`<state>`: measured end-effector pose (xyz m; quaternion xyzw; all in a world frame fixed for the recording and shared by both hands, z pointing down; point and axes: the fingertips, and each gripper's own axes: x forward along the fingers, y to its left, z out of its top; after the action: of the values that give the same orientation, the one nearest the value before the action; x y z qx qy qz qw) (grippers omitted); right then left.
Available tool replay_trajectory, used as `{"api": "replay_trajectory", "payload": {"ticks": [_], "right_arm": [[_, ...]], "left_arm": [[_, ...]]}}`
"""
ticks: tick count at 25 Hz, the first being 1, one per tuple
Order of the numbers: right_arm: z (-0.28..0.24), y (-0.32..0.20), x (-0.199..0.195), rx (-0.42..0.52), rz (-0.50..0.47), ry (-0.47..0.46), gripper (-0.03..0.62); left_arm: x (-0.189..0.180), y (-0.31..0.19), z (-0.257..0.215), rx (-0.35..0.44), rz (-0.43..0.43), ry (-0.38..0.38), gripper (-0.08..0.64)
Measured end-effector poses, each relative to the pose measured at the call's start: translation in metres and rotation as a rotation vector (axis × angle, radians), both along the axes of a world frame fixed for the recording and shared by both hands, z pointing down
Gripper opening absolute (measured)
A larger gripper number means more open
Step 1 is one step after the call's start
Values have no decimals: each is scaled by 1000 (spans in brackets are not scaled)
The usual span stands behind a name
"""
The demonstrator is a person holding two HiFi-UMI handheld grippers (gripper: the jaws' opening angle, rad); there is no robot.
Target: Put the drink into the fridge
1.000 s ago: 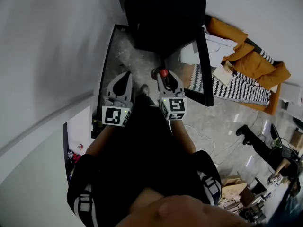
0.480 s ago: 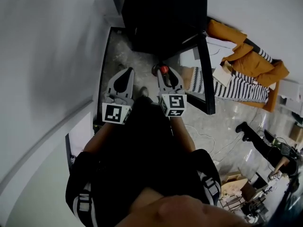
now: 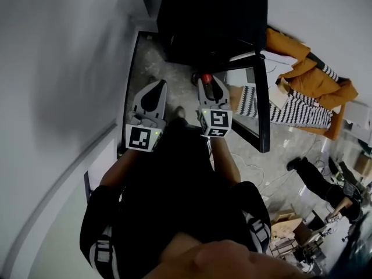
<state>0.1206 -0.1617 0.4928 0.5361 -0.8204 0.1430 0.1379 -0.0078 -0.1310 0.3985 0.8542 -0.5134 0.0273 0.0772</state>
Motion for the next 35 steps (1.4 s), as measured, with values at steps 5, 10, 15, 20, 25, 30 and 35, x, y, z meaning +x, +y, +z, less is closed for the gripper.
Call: {"api": "replay_trajectory", "payload": {"ticks": [5, 10, 15, 20, 25, 30, 35], "right_arm": [[19, -32, -2, 10, 2, 28, 124], [43, -64, -4, 23, 2, 47, 124], [74, -90, -5, 5, 0, 65, 124], [105, -113, -6, 1, 10, 82, 124], [127, -136, -10, 15, 20, 94, 124], [153, -158, -12, 14, 27, 102, 124], [174, -175, -14, 16, 31, 95, 124]], "left_arm": [[-3, -12, 7, -3, 2, -5, 5], [-6, -16, 12, 6, -6, -6, 5], [-7, -15, 19, 12, -15, 5, 5], [-11, -15, 27, 13, -18, 1, 5], [-16, -14, 37, 29, -26, -3, 5], [-23, -12, 50, 29, -55, 9, 5], [-28, -7, 62, 33, -69, 6, 5]]}}
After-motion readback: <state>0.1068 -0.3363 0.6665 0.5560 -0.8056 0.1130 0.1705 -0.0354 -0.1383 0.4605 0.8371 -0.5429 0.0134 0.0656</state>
